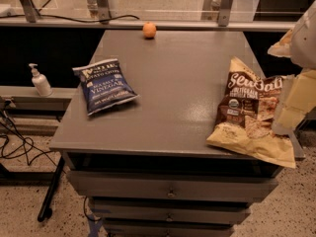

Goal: Pick brown chip bag

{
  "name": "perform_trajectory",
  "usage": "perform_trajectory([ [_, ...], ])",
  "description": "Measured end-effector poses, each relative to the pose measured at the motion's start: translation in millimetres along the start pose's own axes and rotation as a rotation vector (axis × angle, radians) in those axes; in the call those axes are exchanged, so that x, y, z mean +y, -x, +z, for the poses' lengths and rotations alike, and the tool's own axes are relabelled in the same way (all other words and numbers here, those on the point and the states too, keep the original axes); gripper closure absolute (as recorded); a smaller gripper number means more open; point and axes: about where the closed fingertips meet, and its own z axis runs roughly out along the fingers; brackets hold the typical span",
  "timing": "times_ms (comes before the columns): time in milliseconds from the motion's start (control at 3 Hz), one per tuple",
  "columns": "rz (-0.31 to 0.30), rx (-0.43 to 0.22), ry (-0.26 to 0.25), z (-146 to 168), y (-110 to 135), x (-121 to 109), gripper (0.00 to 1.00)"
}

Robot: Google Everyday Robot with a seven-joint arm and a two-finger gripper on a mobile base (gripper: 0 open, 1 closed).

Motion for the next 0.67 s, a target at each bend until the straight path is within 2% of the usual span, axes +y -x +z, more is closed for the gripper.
perform_trajectory([
  [333, 0.000, 0.000, 0.000, 0.0, 0.0, 0.0, 0.00],
  [667, -0.006, -0.059, -0.032, 3.7, 4.8, -3.1, 0.00],
])
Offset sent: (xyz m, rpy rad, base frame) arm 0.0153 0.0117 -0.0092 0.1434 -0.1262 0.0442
